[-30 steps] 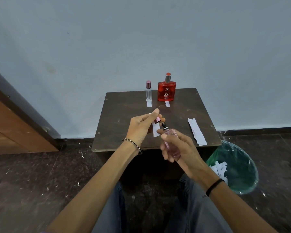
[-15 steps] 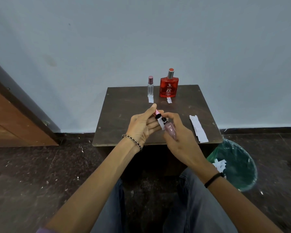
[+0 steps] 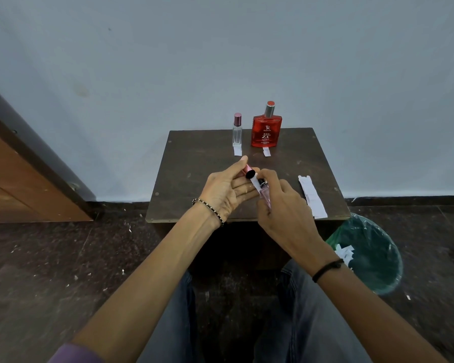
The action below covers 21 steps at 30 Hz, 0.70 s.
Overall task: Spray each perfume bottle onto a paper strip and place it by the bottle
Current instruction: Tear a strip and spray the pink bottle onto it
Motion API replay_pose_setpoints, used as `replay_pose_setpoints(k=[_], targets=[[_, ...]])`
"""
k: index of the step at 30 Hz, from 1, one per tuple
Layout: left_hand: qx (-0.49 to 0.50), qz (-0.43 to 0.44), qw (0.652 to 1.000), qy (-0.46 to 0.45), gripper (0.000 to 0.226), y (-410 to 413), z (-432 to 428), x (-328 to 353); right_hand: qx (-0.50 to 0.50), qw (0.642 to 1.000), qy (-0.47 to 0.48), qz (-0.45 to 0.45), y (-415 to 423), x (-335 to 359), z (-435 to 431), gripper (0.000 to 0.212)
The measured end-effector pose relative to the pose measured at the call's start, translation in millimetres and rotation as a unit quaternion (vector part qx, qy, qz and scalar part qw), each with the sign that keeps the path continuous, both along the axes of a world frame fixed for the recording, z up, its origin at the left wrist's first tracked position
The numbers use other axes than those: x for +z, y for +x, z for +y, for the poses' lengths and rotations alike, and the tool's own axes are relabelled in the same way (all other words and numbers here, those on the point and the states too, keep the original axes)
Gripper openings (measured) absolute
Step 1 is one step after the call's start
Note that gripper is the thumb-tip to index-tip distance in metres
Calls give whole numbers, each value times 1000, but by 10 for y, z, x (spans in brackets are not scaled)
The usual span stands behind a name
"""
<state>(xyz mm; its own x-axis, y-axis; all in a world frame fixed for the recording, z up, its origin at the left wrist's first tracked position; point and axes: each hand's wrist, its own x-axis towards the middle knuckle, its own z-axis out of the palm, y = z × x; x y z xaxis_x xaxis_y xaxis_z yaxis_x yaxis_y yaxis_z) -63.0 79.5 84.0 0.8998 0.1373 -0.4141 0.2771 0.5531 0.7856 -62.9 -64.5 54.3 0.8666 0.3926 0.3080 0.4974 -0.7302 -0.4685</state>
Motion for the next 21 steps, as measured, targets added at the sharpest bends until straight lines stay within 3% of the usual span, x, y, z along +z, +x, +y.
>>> replay_pose_setpoints(k=[4,7,12,16,21], targets=[[2,7,1000,6,28,26,5,-11,2,999,48,7,48,-60,-9,45],[1,6,1000,20,40,22,24,-52,-19,991,116,69,51,-36,-54,50],[17,0,997,77,41,30,59,-147,-88,952,216,198,-32,85,-160,36],[30,-6,995,94,38,57,39,-183,-42,920,282,268,-68,88,-160,19],[9,-15,994,109,39,62,2,-171,-33,873,367,319,-108,64,-102,17]])
